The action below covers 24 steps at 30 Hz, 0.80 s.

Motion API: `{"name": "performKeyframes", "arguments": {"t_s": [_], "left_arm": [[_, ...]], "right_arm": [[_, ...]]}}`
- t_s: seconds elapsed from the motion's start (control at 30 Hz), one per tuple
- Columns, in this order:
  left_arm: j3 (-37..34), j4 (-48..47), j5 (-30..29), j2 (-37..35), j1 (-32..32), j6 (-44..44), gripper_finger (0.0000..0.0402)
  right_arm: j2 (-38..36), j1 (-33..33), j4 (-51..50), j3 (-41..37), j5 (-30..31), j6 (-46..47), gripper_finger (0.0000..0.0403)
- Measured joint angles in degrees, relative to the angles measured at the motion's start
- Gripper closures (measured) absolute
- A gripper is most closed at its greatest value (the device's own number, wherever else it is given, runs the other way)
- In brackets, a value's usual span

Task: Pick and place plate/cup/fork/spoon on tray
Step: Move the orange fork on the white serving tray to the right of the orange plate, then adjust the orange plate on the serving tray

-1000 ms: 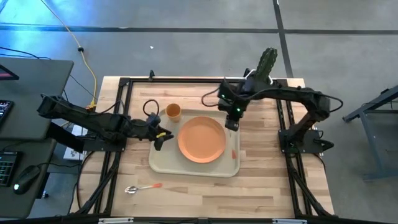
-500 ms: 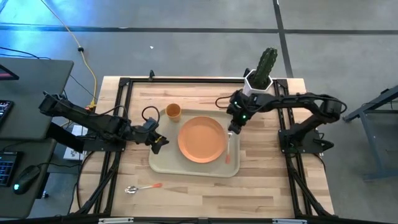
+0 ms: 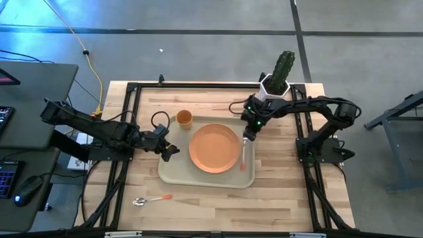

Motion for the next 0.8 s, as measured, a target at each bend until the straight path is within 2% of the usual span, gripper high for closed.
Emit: {"name": "performKeyframes", "arguments": {"t_s": [0.17,0.3,0.4,0.57,0.8], "left_arm": [[0.0,-0.6,0.0,0.0,0.0,-0.5,0.0275],[0.0,-1.0,0.0,0.0,0.0,-0.4,0.0275],[0.0,-1.5,0.0,0.0,0.4,-0.4,0.0275],[0.0,-4.3,0.1,-0.5,0.4,-0.4,0.0275],[0.0,-8.6,1.1,-1.4,0.3,-1.8,0.0275]], "right_arm": [[0.1,-0.2,-0.6,-0.1,7.2,0.1,0.0322],[0.1,-0.2,-0.1,-0.1,9.4,0.7,0.0270],[0.1,0.2,0.6,-0.1,10.6,2.2,0.0247],[-0.7,4.2,3.7,-0.1,13.8,7.5,0.0237],[-0.7,14.5,5.1,-0.1,26.6,16.5,0.0237]]}}
